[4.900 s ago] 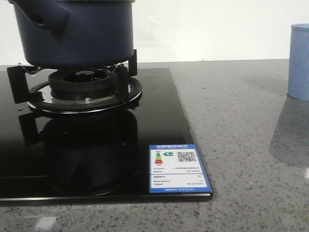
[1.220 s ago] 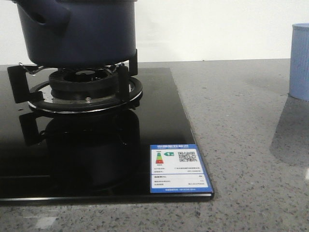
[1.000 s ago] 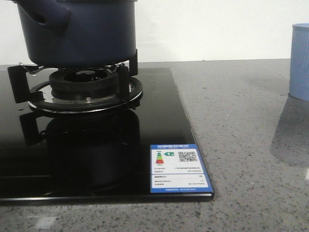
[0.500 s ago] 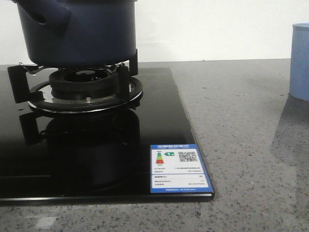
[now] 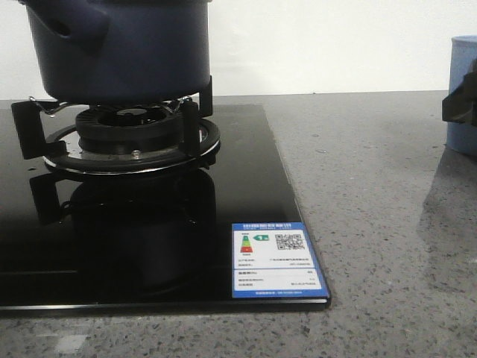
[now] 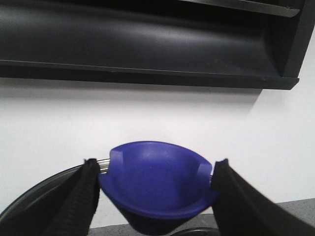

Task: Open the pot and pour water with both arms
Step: 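Grasp the light blue ribbed cup with right gripper and lift it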

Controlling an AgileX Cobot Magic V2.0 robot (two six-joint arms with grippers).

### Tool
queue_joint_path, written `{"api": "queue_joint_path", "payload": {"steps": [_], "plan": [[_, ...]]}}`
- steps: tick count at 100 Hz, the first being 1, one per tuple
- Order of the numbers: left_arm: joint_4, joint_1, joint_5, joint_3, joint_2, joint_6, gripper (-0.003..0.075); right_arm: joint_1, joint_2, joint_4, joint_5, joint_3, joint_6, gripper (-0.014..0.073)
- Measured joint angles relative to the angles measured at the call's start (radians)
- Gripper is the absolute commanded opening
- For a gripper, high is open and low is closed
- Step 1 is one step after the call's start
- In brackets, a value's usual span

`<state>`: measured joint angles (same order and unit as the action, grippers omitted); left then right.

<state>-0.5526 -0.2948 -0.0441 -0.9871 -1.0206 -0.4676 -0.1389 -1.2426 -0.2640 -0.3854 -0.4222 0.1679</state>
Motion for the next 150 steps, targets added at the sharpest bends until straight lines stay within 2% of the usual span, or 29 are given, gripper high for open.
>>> {"api": "queue_joint_path", "payload": {"steps": [10,17,37,46,66,93,135,150], "plan": [[0.000,0.000,0.000,0.000,0.000,0.000,0.0377,0.000,-0.036,0.000,-0.047,0.000,0.002,0.0619],[0.000,0.000,0.000,0.000,0.000,0.000,0.0377,0.000,-0.058,0.000,-0.063,0.000,0.002,0.0584],[0.000,0.000,0.000,0.000,0.000,0.000,0.0377,0.000,-0.073,0.000,-0.097,0.000,0.002,0.0329],[0.000,0.000,0.000,0.000,0.000,0.000,0.0377,0.000,-0.074,0.000,-0.102,0.000,0.002,0.0267],[0.000,0.000,0.000,0.000,0.000,0.000,0.0377,0.000,-0.075,0.011,-0.103,0.000,0.002,0.0267],[0.000,0.000,0.000,0.000,0.000,0.000,0.0377,-0.028,-0.024,0.120,-0.039,-0.028,0.004,0.0269],[0.000,0.000,0.000,0.000,0.001,0.000,0.0377,-0.163,-0.001,0.144,0.305,-0.368,0.004,0.0269],[0.000,0.000,0.000,0.000,0.001,0.000,0.0377,-0.189,-0.003,0.195,0.431,-0.504,0.004,0.0269]]}}
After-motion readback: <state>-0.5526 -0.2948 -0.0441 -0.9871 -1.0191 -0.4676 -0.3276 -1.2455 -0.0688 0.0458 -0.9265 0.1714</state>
